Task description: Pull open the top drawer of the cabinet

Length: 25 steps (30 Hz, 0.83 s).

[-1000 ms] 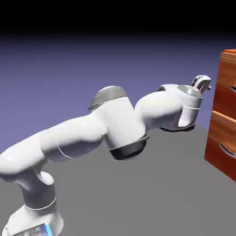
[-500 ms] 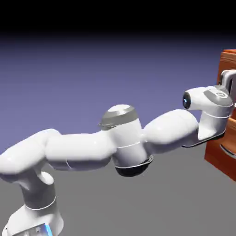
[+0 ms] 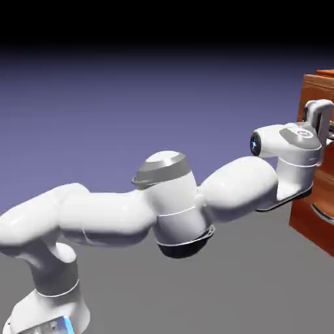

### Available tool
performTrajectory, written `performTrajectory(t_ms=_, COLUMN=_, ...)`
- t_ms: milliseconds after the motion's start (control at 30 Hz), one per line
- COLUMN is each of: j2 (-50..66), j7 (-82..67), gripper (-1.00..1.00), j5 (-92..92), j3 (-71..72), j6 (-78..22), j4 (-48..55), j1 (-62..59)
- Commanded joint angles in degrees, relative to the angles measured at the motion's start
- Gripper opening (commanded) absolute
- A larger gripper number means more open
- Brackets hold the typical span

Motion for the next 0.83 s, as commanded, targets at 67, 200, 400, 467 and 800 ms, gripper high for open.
performTrajectory(t_ms=67, j2=-0.6, j7=1.4, gripper=-1.00, j5=-0.7, j3=1.3, j6=-2.1, j4=-6.2, j1=-4.2)
performTrajectory(t_ms=200, j2=-1.2, j7=3.0, gripper=-1.00, j5=-1.3, j3=3.3, j6=-4.8, j4=-14.5, j1=-10.1)
performTrajectory(t_ms=400, j2=-1.9, j7=5.0, gripper=-1.00, j5=-1.6, j3=6.8, j6=-8.3, j4=-27.0, j1=-19.4)
performTrajectory(t_ms=467, j2=-2.0, j7=5.5, gripper=-1.00, j5=-1.5, j3=8.1, j6=-9.3, j4=-31.1, j1=-22.7)
performTrajectory(t_ms=800, j2=-1.5, j7=6.8, gripper=1.00, j5=-0.4, j3=13.6, j6=-12.1, j4=-46.0, j1=-35.5)
